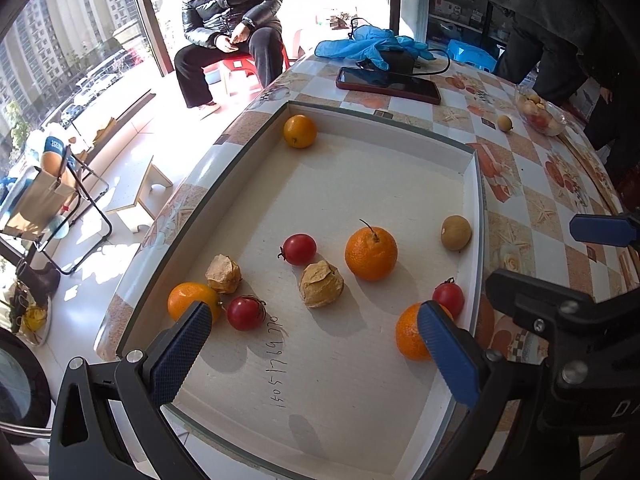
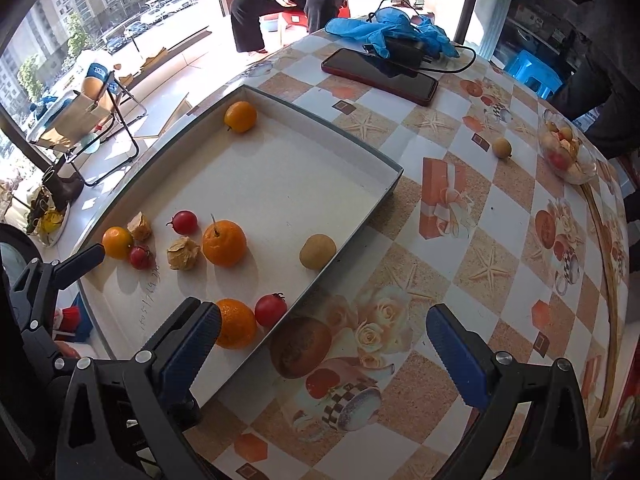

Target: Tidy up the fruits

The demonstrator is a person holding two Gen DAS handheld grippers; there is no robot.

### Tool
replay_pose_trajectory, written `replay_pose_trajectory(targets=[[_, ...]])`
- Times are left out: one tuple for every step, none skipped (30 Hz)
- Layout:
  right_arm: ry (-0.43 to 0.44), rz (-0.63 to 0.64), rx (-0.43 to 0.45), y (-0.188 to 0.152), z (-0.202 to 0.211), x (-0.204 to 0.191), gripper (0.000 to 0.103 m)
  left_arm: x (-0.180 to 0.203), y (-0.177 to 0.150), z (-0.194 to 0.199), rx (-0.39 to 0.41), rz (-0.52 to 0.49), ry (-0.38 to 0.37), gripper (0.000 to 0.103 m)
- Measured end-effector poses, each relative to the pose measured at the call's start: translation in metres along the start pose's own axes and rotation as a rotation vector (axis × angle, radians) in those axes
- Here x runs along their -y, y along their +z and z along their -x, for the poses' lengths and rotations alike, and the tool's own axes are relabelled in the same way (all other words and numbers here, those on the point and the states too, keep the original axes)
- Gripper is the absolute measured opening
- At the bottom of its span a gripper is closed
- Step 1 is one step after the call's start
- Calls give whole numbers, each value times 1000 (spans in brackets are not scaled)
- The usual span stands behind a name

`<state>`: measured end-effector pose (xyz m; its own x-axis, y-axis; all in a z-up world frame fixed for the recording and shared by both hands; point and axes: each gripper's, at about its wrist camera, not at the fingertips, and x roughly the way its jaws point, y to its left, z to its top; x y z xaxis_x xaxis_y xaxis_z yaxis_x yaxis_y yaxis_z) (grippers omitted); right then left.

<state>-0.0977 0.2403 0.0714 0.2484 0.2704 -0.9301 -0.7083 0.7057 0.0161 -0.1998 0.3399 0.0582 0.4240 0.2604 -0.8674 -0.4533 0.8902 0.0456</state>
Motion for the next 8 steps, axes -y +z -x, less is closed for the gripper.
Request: replay_pose_trajectory(targets=[[0, -1, -1, -1, 0, 0, 103, 0, 0, 0, 0, 1, -1, 103], [-1, -1, -1, -1, 0, 0, 103, 0, 0, 0, 1, 2, 2, 103], [-1, -1, -1, -2, 0, 0, 103, 0, 0, 0, 4, 2, 6, 103], [-1, -1, -2, -2, 0, 0, 103, 1, -1, 1, 9, 1, 8, 103], [0, -1, -2, -2, 0, 0, 103, 1, -1, 1, 12, -2, 10, 103], [0, -1, -1, -2, 0, 0, 103, 1, -1, 0, 11, -5, 8, 103], [1, 0, -1, -3, 0, 0, 103, 2, -2, 0, 7, -7, 2, 103], [1, 0, -1, -5, 1, 0, 103, 2, -2, 0, 4, -8, -4, 103]])
